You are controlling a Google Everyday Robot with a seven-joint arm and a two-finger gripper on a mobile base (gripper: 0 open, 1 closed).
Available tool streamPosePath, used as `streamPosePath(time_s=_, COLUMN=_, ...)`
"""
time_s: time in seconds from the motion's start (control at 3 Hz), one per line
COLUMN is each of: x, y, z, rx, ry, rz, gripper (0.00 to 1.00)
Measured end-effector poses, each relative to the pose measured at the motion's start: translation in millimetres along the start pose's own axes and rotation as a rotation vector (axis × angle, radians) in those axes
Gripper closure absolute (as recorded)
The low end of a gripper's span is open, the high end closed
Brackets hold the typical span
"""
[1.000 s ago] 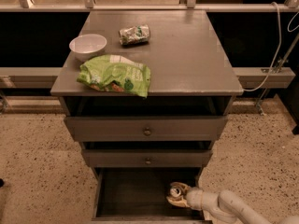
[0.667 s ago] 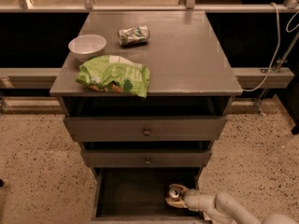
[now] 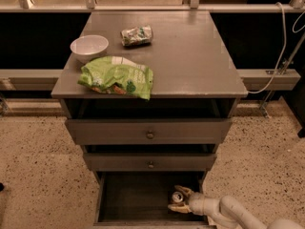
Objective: Place orange can into bottom drawer
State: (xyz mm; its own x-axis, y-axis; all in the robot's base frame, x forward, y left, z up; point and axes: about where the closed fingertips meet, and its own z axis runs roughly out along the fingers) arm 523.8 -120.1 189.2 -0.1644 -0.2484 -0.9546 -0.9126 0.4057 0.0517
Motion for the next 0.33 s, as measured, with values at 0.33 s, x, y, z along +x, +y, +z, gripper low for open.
streamPosePath(time_s=0.33, x=-0.2, y=0.6, z=1.0, rx=-0.002, ry=-0.001, rz=0.000, gripper=0.00)
